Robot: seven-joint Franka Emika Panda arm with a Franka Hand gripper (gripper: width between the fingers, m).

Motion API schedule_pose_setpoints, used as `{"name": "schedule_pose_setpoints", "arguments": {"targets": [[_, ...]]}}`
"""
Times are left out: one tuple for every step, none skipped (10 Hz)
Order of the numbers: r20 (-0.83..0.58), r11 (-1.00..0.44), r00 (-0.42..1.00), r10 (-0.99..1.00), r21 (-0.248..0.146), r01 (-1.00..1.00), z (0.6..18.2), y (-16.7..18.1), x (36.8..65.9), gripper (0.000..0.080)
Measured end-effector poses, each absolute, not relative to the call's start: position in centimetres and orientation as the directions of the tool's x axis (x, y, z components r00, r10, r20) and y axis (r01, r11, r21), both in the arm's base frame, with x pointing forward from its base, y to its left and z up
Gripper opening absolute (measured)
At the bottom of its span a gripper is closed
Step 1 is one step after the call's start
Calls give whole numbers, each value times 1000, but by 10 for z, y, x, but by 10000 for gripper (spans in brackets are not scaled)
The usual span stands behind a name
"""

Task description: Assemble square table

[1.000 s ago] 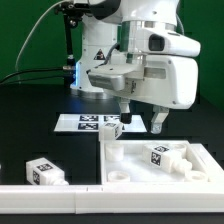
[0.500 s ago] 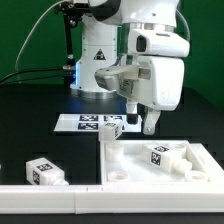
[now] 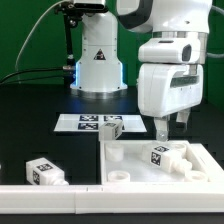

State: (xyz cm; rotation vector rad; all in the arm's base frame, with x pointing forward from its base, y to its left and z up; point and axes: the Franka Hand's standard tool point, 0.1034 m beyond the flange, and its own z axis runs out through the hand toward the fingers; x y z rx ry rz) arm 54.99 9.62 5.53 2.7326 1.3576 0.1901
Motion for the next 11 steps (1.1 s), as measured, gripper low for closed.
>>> {"name": "schedule_pose_setpoints", "arguments": {"targets": [[78,-621,616,784,125,774,55,95,550,648],[88,-671,665,741,113,733,55,97,550,648],[93,-713,707,701,100,694,54,96,550,648],[87,-772,767,636,75,631,51,92,554,648],[90,-814,809,580,53,578,48,86,560,648],[89,-844,839,536,30,536,43,78,562,648],[76,-829,826,558,27,558,39,74,560,648],[71,-831,828,556,24,556,36,74,559,648],[67,-829,827,559,21,558,33,72,557,648],[62,-828,826,561,17,561,29,68,556,648],[63,-829,827,558,18,558,29,67,556,648]]}}
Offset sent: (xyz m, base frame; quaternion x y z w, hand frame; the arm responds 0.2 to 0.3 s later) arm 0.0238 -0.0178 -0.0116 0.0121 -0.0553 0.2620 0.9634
